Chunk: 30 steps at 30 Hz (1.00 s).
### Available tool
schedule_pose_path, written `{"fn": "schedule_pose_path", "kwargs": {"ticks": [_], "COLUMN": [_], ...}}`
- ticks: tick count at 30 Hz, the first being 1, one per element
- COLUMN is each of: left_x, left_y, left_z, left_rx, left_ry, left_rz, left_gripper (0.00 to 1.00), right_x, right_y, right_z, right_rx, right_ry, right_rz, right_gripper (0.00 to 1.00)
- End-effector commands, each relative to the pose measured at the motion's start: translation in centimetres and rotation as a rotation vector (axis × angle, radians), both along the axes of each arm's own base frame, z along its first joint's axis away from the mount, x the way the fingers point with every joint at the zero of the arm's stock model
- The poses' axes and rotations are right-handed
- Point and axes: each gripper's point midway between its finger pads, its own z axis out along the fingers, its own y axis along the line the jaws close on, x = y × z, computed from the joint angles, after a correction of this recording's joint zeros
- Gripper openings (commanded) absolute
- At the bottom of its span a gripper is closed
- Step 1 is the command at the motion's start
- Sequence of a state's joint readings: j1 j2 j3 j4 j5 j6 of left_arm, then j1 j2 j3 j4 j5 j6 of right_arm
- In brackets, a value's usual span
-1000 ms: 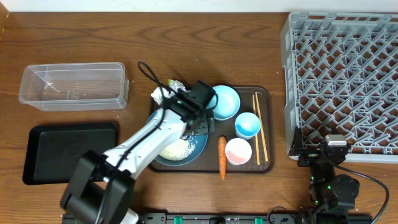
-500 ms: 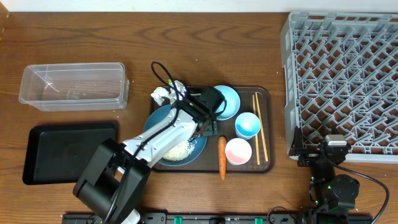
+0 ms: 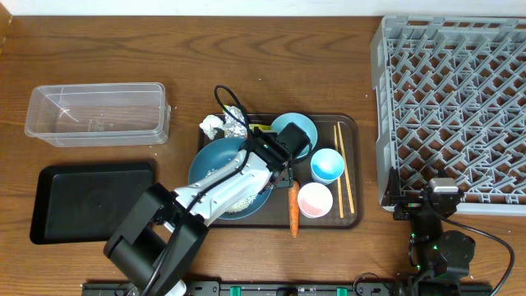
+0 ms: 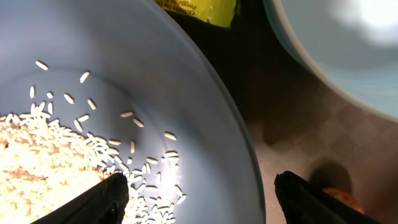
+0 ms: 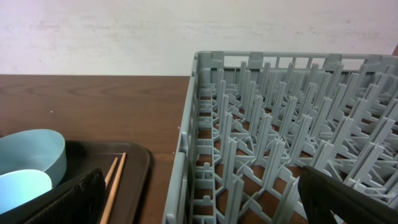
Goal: Sort waste into correct bins and load items into the dishwasher rack
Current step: 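Lower the left gripper and pinch the blue bowl's rim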
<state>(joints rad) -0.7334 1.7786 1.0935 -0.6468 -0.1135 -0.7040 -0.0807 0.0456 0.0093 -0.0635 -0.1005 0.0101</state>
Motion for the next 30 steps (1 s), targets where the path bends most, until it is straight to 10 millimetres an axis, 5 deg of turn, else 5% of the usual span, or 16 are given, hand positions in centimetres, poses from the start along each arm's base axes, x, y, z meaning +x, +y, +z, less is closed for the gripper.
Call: {"fn": "schedule_pose_path", "kwargs": {"ticks": [1,30], "left_x": [0.6,-0.4], "left_y": [0.6,1.8], "left_z": [-0.1,-1.1], "left_rx": [0.033,0.06], "left_ry": [-0.02,-0.005], "left_rz": [0.025,0.069], "left_gripper": [0.78,0.36], "right_x": [0.0,0.0], "right_y": [0.2,0.2], "right_z": [-0.2,-0.2], "right_rx": [-0.007,-0.007], "right_ry": [0.005,0.005], "right_rz": [0.007,0.007], "right_gripper": [0.99,0.99]}}
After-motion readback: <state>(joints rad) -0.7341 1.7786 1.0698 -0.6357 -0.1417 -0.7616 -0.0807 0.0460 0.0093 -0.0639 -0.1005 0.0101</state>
